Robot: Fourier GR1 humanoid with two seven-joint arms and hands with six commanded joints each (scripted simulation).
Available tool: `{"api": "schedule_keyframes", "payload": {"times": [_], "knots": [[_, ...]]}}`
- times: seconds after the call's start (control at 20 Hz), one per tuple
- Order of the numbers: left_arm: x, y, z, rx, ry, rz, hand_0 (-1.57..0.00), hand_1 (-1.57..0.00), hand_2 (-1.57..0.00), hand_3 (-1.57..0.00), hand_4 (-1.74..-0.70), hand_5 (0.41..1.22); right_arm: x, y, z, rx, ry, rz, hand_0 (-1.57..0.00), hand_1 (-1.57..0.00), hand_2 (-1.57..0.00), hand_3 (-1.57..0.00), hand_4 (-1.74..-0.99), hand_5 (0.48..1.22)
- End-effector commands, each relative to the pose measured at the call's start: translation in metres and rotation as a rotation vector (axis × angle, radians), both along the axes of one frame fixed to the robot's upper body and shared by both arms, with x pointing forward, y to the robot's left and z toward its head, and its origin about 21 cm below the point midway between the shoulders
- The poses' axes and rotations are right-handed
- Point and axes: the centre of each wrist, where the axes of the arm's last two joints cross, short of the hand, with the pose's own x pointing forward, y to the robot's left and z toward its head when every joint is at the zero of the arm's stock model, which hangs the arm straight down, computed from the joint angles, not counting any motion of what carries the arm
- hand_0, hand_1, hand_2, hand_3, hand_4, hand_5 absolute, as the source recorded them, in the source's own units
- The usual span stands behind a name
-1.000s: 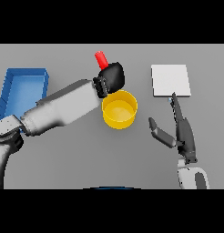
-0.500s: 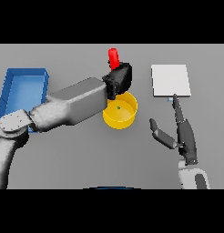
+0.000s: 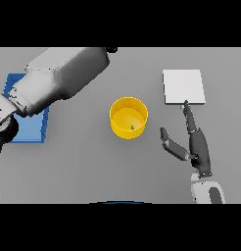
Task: Pick up the red beaker and tilt it to pour out 1 green nut into yellow bowl. Pick up the yellow bowl and place it on the metallic measuring scale.
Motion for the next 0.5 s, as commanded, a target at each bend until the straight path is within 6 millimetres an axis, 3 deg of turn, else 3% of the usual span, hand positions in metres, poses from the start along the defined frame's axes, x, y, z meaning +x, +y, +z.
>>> {"api": "schedule_keyframes", "payload": {"times": [0.0, 0.2, 0.25, 0.35, 0.45], "knots": [[0.006, 0.007, 0.019, -0.068, 0.002, 0.038, -1.57, -1.57, -1.57, -1.32, -1.73, 1.221, 0.001, -0.002, -0.002, -0.002, 0.006, 0.000, 0.00, 0.00, 0.00, 0.00, -1.161, 0.661], [0.029, 0.060, 0.072, -0.586, 0.047, 0.228, -1.57, -1.57, -1.57, -1.47, -1.73, 1.221, 0.005, 0.000, -0.001, -0.017, 0.006, -0.011, 0.00, 0.00, 0.00, 0.00, -1.146, 0.641], [0.033, 0.080, 0.081, -0.750, 0.061, 0.281, -1.57, -1.57, -1.57, -1.43, -1.74, 1.221, 0.005, 0.001, -0.002, -0.037, 0.003, -0.016, 0.00, 0.00, 0.00, 0.00, -1.140, 0.637], [0.040, 0.122, 0.089, -1.003, 0.090, 0.370, -1.57, -1.57, -1.57, -1.40, -1.74, 1.221, 0.007, 0.002, -0.001, -0.041, -0.007, -0.005, 0.00, 0.00, 0.00, 0.00, -1.142, 0.630], [0.045, 0.163, 0.082, -1.219, 0.098, 0.441, -1.57, -1.57, -1.57, -1.43, -1.74, 1.221, 0.011, 0.006, 0.000, 0.016, -0.010, 0.017, 0.00, 0.00, 0.00, 0.00, -1.110, 0.623]]}}
